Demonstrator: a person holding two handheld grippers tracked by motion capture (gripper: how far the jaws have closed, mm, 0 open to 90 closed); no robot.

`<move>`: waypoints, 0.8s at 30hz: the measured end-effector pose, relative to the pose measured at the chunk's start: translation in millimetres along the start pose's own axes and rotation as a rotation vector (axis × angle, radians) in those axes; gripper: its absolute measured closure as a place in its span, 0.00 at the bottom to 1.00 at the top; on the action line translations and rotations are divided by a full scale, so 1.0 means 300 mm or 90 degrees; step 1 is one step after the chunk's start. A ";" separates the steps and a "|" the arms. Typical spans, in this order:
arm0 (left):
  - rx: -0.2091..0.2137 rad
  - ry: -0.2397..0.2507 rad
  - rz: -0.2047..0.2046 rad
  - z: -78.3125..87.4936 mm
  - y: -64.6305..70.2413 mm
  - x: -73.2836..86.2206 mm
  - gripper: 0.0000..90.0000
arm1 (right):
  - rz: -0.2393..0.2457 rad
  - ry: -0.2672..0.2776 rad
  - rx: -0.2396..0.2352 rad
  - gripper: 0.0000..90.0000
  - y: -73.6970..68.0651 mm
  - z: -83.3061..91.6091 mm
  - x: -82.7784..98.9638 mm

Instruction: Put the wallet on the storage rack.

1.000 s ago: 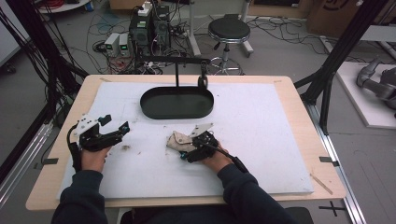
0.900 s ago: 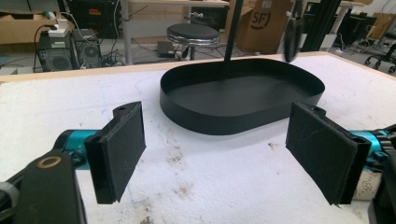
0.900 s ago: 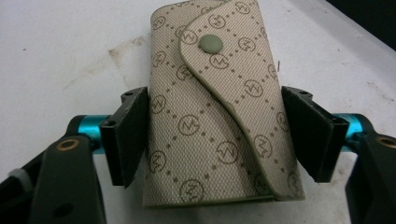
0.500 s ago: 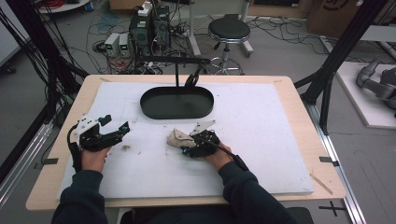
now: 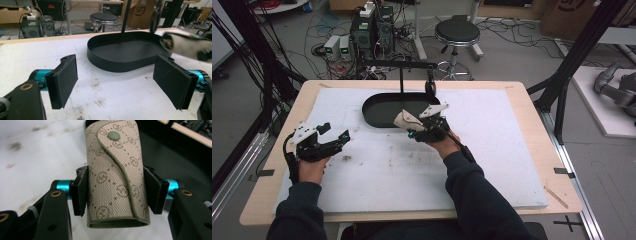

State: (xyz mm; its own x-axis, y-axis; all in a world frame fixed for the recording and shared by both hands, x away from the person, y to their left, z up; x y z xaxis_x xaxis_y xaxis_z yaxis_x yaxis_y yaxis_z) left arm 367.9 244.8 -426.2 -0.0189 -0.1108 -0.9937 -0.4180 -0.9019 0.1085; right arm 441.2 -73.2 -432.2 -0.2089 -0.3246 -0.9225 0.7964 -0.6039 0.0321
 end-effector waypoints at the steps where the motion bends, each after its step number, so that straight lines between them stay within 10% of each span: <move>1: 0.001 0.001 0.001 0.000 0.000 -0.001 0.22 | -0.006 0.007 0.021 0.49 0.039 -0.024 -0.026; 24: -0.001 0.002 0.005 0.010 -0.002 0.003 0.22 | -0.018 -0.075 0.136 0.43 0.196 -0.286 -0.022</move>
Point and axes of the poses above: each handheld gripper's, and its own axes: z roughly backward along the jaws, x roughly out of its underside, y roughly to its right, the point moved 5 cm from there along -z, roughly forward along the jaws, and after that the axes turned 15 degrees about y, right-handed, at the moved point
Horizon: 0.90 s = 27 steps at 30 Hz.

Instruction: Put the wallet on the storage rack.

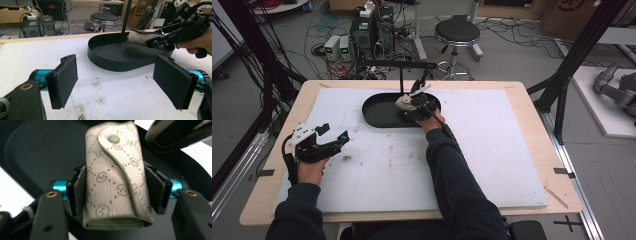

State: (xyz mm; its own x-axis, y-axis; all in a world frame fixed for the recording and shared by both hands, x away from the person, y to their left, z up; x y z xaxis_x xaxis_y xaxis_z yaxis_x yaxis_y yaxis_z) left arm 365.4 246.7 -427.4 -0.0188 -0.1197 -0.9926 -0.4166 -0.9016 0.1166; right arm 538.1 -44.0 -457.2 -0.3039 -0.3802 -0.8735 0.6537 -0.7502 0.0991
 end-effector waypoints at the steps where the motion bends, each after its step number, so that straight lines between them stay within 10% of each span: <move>1: 0.000 -0.001 -0.002 0.001 -0.001 0.001 0.22 | -0.002 0.005 0.000 0.40 0.001 -0.004 0.002; 12: 0.004 -0.002 -0.003 0.001 0.003 0.000 0.22 | -0.013 0.060 -0.014 0.41 0.031 0.103 -0.043; 27: 0.002 0.006 0.007 -0.002 -0.004 -0.005 0.22 | -0.056 0.131 -0.024 0.22 0.202 0.482 0.063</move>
Point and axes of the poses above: each handheld gripper's, and its own axes: z roughly backward along the jaws, x roughly out of its underside, y roughly to its right, the point moved 5 cm from there along -z, roughly forward along the jaws, and after that the axes turned 15 degrees about y, right-handed, at the moved point
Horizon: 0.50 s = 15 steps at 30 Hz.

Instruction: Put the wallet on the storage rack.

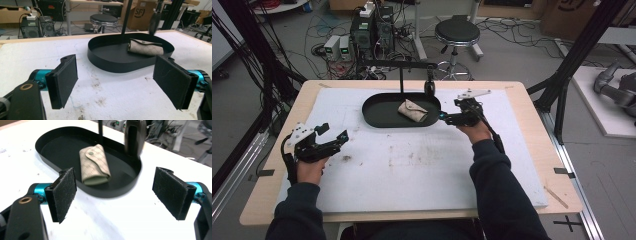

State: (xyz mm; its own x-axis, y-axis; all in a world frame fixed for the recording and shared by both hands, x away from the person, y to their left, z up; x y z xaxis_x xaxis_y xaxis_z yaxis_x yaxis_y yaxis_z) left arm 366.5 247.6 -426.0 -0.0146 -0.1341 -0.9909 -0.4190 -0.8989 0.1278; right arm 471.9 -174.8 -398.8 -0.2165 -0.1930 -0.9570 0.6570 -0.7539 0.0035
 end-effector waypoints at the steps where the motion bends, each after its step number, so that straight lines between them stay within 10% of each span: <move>1: 0.002 0.000 0.000 -0.002 0.000 -0.001 0.22 | 0.001 0.010 -0.003 0.22 0.009 0.031 0.009; 15: 0.008 0.013 0.008 -0.043 0.024 -0.016 0.22 | 0.013 0.060 0.118 0.22 0.168 0.411 0.199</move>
Point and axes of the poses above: each handheld gripper's, and its own axes: z roughly backward along the jaws, x roughly out of its underside, y roughly to its right, the point moved 5 cm from there along -z, roughly forward along the jaws, and after that the axes turned 15 degrees about y, right-handed, at the moved point
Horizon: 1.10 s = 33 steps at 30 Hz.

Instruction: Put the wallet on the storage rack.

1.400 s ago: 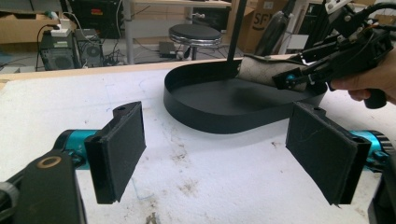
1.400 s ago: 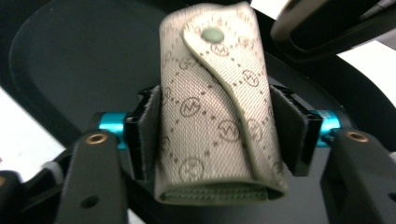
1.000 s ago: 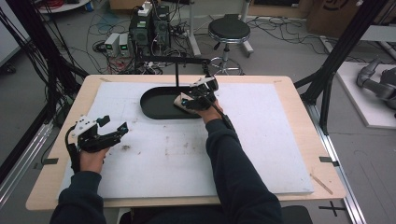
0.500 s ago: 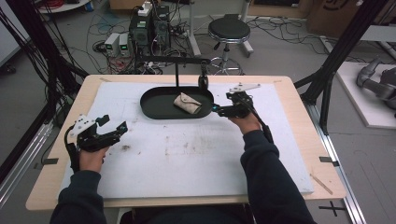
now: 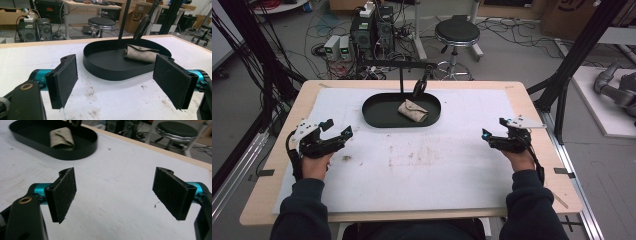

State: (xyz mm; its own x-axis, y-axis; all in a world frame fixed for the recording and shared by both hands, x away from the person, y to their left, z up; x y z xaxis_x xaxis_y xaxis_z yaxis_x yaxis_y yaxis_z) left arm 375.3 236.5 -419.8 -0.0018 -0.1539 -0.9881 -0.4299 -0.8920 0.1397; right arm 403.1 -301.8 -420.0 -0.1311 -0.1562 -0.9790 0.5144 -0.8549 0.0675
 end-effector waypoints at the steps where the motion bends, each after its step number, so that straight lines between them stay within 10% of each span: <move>1: 0.002 0.001 -0.002 0.000 0.002 -0.002 0.22 | 0.000 0.000 0.000 0.22 0.000 0.000 0.000; 11: 0.020 -0.004 -0.007 -0.002 0.018 0.001 0.22 | -0.003 0.022 0.045 0.22 0.051 0.087 0.009; 33: 0.035 -0.011 -0.013 -0.006 0.036 0.006 0.22 | 0.010 0.007 0.051 0.22 0.047 0.077 0.023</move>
State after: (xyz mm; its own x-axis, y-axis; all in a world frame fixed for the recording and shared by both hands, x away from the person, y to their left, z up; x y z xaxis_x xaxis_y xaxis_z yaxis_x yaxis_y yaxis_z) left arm 372.3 225.9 -420.1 -0.0074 -0.1279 -0.9918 -0.4784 -0.8705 0.1158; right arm 389.7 -326.4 -421.2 -0.1143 -0.1649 -0.9797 0.4470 -0.8892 0.0975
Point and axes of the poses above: each handheld gripper's, and its own axes: z roughly backward along the jaws, x roughly out of its underside, y roughly to its right, the point moved 5 cm from there along -z, roughly forward along the jaws, and after that the axes turned 15 degrees about y, right-handed, at the moved point
